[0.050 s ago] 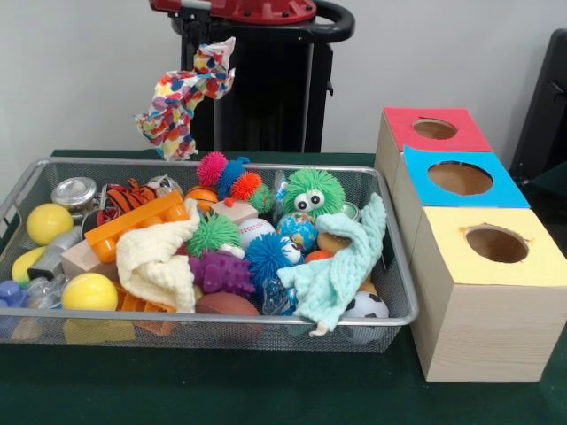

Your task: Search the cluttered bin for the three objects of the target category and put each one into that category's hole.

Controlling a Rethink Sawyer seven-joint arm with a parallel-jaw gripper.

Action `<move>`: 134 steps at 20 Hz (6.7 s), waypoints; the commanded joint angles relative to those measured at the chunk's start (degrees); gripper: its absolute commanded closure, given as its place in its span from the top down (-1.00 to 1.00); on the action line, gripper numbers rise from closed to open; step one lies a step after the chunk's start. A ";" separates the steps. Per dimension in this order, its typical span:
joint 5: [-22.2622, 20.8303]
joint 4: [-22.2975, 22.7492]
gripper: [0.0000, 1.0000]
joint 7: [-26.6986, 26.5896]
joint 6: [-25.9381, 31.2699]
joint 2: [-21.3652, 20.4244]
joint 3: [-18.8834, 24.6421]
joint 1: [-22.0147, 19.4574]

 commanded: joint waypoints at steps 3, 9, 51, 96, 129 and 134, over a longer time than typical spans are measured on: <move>3.73 -0.04 -1.00 15.38 -0.25 -1.89 -12.34 11.14; 11.02 0.89 -1.00 14.49 0.76 1.34 -12.72 15.45; 41.38 2.58 -1.00 15.28 -7.60 -4.07 -17.22 37.60; 40.99 -9.09 -1.00 10.80 -36.29 23.84 -22.92 45.21; 40.74 -21.67 -1.00 4.61 -29.88 29.77 -28.03 48.67; 40.11 -23.26 -1.00 4.49 -28.81 32.17 -29.07 49.00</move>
